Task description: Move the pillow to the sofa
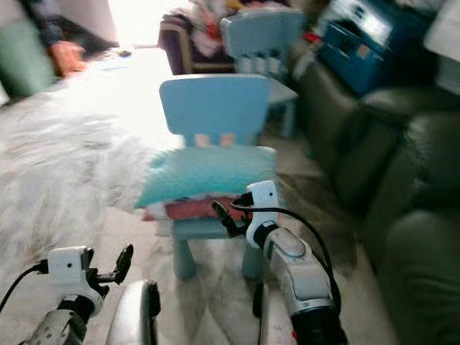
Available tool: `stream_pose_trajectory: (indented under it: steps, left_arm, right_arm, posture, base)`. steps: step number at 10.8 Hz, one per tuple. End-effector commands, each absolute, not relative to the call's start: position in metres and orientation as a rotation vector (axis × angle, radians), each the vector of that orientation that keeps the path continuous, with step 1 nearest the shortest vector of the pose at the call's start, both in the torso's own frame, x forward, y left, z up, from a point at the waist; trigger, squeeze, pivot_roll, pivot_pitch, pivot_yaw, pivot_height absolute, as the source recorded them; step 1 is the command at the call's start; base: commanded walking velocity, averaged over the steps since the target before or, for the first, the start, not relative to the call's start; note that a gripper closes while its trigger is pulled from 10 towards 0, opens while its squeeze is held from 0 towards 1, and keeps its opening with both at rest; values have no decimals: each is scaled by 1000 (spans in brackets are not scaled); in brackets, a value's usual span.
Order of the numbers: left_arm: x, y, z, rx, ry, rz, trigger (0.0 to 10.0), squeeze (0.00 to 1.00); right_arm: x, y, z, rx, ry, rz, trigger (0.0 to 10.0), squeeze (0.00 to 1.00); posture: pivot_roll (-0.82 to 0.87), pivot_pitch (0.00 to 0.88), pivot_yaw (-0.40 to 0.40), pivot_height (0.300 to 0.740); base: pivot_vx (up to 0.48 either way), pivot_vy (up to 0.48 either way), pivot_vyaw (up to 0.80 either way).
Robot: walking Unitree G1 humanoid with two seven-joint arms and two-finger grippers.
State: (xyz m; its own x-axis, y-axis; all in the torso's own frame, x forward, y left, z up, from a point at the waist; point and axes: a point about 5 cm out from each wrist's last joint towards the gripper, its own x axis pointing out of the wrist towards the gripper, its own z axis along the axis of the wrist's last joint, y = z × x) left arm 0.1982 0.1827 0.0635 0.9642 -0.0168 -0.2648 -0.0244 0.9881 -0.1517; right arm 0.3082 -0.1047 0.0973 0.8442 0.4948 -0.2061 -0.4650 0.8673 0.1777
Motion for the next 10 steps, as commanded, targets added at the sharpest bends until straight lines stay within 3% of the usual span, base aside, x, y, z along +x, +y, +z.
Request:
stream_pose_trajectory:
  steps: [1,6,10]
  left_arm:
    - [199,186,67,-133,254,18,10000,0]
    - [202,201,71,-83,219,100,10000,0]
    - [207,210,72,-69,205,117,10000,0]
  right_arm:
    - [313,-103,106,121,218,510,10000,0]
    - [313,-101,107,108,214,525,10000,0]
    - [314,-101,106,114,213,521,10000,0]
  posture:
    - [-113,48,28,520]
    - [-108,40,27,516]
    - [-110,42,30,477]
  base:
    - [0,0,0]
    - [0,0,0]
    - [0,0,0]
